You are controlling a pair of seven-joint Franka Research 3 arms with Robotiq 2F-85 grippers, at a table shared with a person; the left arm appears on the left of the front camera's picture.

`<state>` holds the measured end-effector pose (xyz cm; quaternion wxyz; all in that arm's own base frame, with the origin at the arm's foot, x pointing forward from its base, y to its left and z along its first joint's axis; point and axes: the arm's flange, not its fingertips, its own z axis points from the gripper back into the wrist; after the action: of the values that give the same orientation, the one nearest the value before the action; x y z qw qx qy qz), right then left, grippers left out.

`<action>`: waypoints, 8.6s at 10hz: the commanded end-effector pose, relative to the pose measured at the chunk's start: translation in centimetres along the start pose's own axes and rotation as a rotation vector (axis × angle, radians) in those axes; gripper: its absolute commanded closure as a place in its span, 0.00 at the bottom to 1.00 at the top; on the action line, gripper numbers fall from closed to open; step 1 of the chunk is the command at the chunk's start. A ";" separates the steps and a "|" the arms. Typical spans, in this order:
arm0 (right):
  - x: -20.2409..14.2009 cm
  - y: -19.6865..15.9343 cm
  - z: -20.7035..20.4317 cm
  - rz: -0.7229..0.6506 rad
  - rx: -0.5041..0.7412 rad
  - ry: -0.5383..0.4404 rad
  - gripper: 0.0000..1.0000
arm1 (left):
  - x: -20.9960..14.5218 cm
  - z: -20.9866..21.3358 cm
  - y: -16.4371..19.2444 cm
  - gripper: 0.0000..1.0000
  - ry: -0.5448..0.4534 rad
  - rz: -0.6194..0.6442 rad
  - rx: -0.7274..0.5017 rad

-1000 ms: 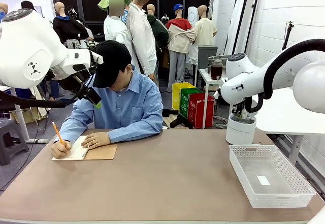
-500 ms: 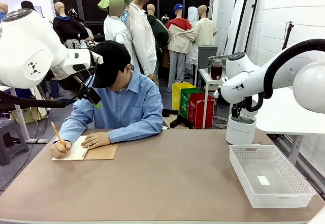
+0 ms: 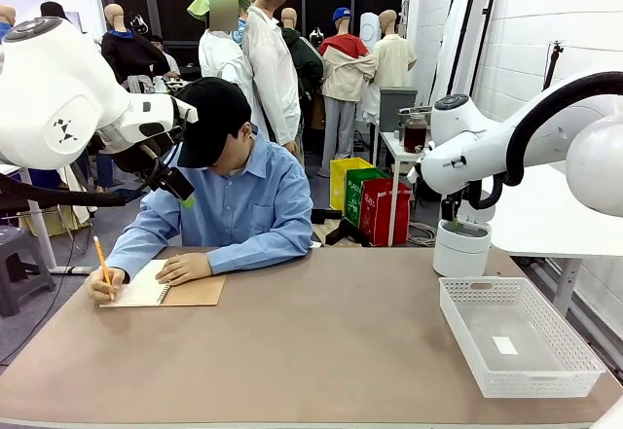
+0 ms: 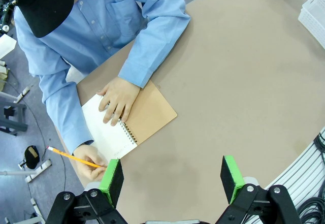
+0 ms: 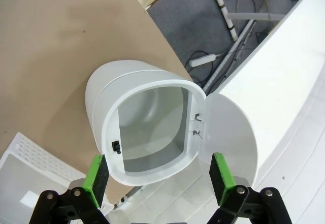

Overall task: Sort the paper based on its condition.
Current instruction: If a person hands you a paper, place it in the Organizing basket , and if it's crumpled, put it in the Trash can.

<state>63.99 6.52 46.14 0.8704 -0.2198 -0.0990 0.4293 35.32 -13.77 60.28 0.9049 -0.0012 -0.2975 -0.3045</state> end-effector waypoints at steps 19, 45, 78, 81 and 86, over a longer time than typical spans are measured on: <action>1.1 6.5 4.8 0.095 0.131 -0.274 0.00 | 0.0 0.1 0.1 0.00 -0.003 -0.006 -0.004; -2.8 20.4 21.1 0.126 0.390 -0.682 0.00 | 0.0 0.1 0.1 0.00 -0.003 -0.006 -0.004; -4.9 19.9 22.2 0.084 0.397 -0.722 0.00 | 0.0 0.1 0.1 0.00 -0.003 -0.006 -0.004; -4.9 19.9 22.2 0.084 0.397 -0.722 0.00 | 0.0 0.1 0.1 0.00 -0.003 -0.006 -0.004; -4.9 19.9 22.2 0.084 0.397 -0.722 0.00 | 0.0 0.1 0.1 0.00 -0.003 -0.006 -0.004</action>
<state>38.95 19.82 56.50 0.7834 0.1164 -0.3054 0.5286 35.31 -13.78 60.27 0.9048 -0.0012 -0.2974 -0.3046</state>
